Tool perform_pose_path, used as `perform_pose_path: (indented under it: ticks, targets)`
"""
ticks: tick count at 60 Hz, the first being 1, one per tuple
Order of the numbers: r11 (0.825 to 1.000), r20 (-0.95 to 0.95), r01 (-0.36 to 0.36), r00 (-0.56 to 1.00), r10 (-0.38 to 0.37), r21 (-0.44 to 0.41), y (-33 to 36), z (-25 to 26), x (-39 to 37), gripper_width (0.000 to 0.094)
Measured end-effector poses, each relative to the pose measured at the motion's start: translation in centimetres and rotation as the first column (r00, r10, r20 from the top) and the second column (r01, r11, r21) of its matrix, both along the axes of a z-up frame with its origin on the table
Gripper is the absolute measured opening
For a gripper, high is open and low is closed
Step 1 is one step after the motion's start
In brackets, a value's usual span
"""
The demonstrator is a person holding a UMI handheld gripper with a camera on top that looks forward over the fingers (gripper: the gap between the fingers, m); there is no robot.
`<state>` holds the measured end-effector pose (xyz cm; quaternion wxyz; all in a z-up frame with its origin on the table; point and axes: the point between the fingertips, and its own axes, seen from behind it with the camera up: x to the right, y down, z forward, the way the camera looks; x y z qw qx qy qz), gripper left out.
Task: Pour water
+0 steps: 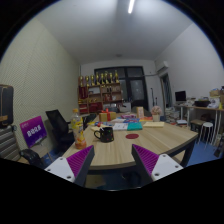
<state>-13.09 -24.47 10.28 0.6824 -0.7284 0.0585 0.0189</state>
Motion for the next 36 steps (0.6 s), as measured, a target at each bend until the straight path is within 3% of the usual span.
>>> perform_pose_path:
  ticks: [12,24,36]
  targets:
    - [1.000,0.070,0.010,0.997,-0.012,0.016,1.4,0.6,-0.1,0.0831]
    - [0.992,0.155,-0.099,0.984,0.087,0.073,6.9,0.6,-7.2,0.0830]
    - [0.985,0.153,-0.168,0.975,0.160,0.042,17.0,-0.4,-13.9,0.0812]
